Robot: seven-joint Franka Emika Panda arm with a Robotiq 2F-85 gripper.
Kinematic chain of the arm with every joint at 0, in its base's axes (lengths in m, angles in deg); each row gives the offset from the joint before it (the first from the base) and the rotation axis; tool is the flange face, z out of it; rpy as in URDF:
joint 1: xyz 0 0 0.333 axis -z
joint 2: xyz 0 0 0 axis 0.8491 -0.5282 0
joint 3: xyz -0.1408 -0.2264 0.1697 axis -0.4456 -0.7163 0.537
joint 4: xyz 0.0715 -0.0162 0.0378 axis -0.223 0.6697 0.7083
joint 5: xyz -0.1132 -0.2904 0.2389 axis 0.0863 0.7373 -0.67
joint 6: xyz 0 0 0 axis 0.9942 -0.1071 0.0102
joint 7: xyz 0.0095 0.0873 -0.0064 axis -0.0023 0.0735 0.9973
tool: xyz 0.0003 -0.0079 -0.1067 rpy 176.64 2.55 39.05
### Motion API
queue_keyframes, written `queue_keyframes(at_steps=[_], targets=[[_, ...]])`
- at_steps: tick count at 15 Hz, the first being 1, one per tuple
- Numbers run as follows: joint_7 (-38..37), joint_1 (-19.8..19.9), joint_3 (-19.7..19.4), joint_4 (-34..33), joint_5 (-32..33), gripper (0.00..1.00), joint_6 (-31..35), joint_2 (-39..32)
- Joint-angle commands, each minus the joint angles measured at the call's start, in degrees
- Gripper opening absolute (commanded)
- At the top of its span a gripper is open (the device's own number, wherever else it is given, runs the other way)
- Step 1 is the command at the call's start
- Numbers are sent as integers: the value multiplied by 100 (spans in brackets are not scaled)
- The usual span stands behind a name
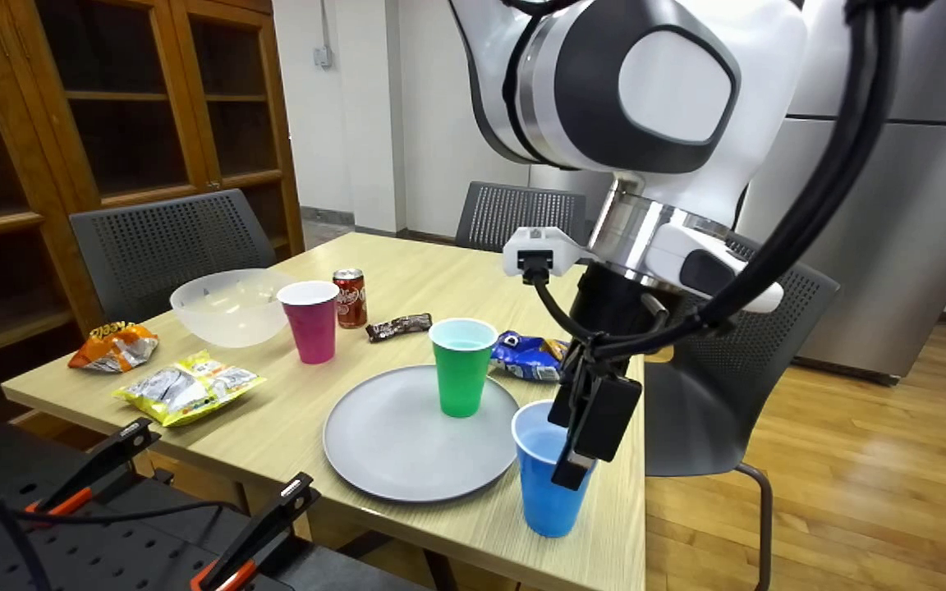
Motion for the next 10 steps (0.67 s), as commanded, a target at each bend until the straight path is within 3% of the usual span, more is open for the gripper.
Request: queue_keyframes(at_steps=[1, 10], targets=[[-230, 24, 22, -191, -123, 100, -5, -180], [-406, 17, 49, -293, -256, 100, -16, -452]])
